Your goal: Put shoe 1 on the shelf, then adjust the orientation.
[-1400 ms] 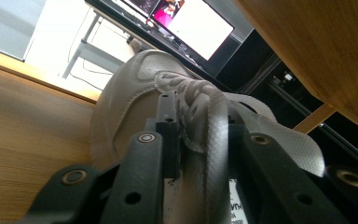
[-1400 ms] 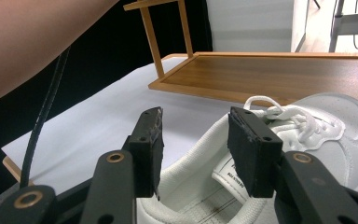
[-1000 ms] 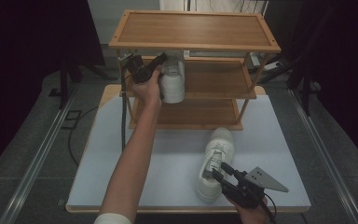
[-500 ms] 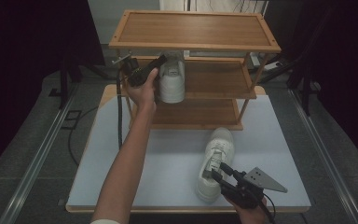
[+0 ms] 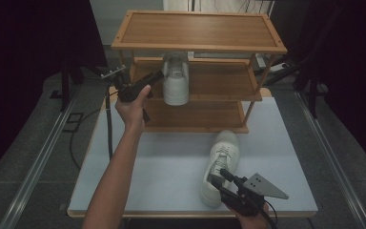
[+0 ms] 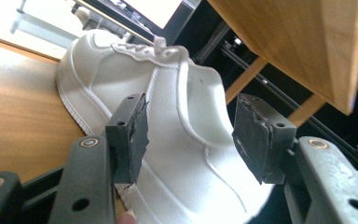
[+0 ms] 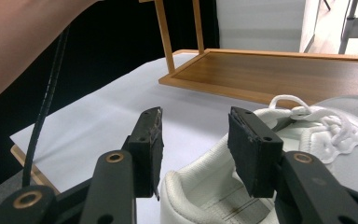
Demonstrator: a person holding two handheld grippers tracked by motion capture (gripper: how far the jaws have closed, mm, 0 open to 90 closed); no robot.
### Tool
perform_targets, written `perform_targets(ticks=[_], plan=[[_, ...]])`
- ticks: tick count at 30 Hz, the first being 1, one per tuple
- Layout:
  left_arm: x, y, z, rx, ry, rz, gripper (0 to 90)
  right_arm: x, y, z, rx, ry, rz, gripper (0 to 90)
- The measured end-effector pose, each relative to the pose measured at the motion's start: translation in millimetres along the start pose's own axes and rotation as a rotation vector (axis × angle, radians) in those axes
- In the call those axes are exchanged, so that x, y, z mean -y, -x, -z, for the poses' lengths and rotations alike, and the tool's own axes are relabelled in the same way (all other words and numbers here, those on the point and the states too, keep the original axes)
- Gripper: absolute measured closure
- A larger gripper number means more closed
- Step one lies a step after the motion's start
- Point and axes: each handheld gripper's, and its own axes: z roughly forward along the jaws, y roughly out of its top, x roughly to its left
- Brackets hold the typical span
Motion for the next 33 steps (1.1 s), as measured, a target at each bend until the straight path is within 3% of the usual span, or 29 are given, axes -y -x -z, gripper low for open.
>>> perform_targets(ticks=[5, 9, 11, 14, 17, 22, 26, 29, 31, 33], plan=[[5.3, 6.4, 12.8, 0.026, -0.003, -0.019, 44.3, 1.1, -1.6, -1.9, -0.001, -0.004, 0.009, 54.6], [9.6, 10.5, 23.6, 0.041, -0.005, -0.034, 42.2, 1.8, -8.3, -4.3, -0.002, -0.013, 0.042, 54.8], [12.2, 12.9, 30.2, 0.013, -0.009, -0.074, 41.1, 1.8, -10.3, -4.8, -0.004, -0.016, 0.053, 55.7], [16.4, 12.6, 37.4, 0.009, -0.015, -0.089, 40.6, 2.1, -16.7, -6.3, -0.023, -0.031, 0.092, 61.7], [24.1, 9.5, 47.7, 0.017, -0.019, -0.091, 40.6, 5.8, -26.2, -10.9, -0.052, -0.062, 0.134, 74.9], [33.3, 6.3, 58.9, 0.02, -0.021, -0.09, 40.6, 12.4, -34.9, -17.9, -0.07, -0.097, 0.175, 82.9], [46.5, 5.0, 70.0, 0.025, -0.025, -0.097, 40.5, 20.8, -41.0, -27.2, -0.059, -0.148, 0.223, 87.0], [56.2, 3.3, 76.0, 0.022, -0.038, -0.099, 40.4, 28.5, -42.8, -34.4, -0.007, -0.199, 0.278, 87.3], [63.6, 1.5, 80.0, 0.014, -0.048, -0.102, 40.4, 32.8, -41.3, -37.5, 0.022, -0.222, 0.294, 87.9], [71.8, -0.7, 83.1, -0.012, -0.059, -0.114, 40.3, 35.8, -39.3, -39.1, 0.012, -0.232, 0.291, 87.8]])
